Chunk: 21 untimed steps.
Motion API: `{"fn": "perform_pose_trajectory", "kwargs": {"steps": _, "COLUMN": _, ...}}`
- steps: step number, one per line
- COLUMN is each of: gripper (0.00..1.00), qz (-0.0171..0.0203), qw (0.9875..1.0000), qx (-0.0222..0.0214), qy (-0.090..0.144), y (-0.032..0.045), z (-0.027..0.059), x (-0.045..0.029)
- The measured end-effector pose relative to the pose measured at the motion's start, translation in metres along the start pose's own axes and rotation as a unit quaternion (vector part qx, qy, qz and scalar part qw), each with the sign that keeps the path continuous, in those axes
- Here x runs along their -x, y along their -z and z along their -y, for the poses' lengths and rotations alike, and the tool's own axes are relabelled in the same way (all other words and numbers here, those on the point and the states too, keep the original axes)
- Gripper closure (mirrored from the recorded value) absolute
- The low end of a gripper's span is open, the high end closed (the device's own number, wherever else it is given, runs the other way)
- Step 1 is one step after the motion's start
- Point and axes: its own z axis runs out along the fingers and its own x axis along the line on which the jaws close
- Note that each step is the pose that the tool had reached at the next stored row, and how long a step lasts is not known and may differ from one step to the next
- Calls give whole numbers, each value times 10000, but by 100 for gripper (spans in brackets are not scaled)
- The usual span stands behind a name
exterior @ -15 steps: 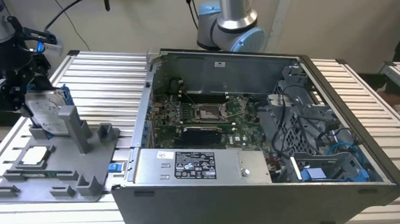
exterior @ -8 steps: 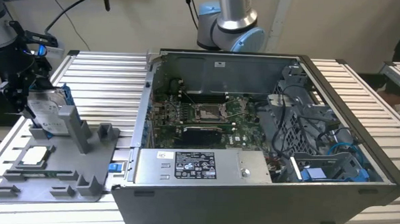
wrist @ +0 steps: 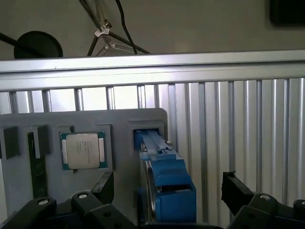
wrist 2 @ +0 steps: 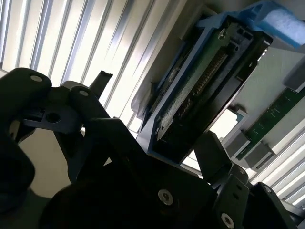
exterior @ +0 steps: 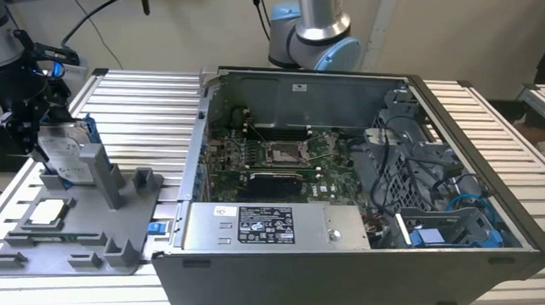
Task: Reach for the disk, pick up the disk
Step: 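Pick up the disk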
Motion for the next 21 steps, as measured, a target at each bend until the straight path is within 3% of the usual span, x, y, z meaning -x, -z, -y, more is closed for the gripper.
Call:
{"fn": "perform_pose_trajectory", "kwargs": {"steps": 6, "gripper": 0, "qz": 7, "qw": 10000, "qx": -1, "qy": 2, "y": -13, "z": 0, "x": -1}}
{"fn": "perform_pose_trajectory", "kwargs": {"steps": 7, "gripper": 100, "qz": 8, "qw": 10000, "qx": -2, "qy": 2, "y": -12, "z": 0, "x": -1}}
{"fn": "perform_pose_trajectory", "kwargs": {"steps": 21, "gripper": 100, "qz": 16, "qw": 10000, "qx": -2, "qy": 1, "y": 10, "z": 1, "x": 1}}
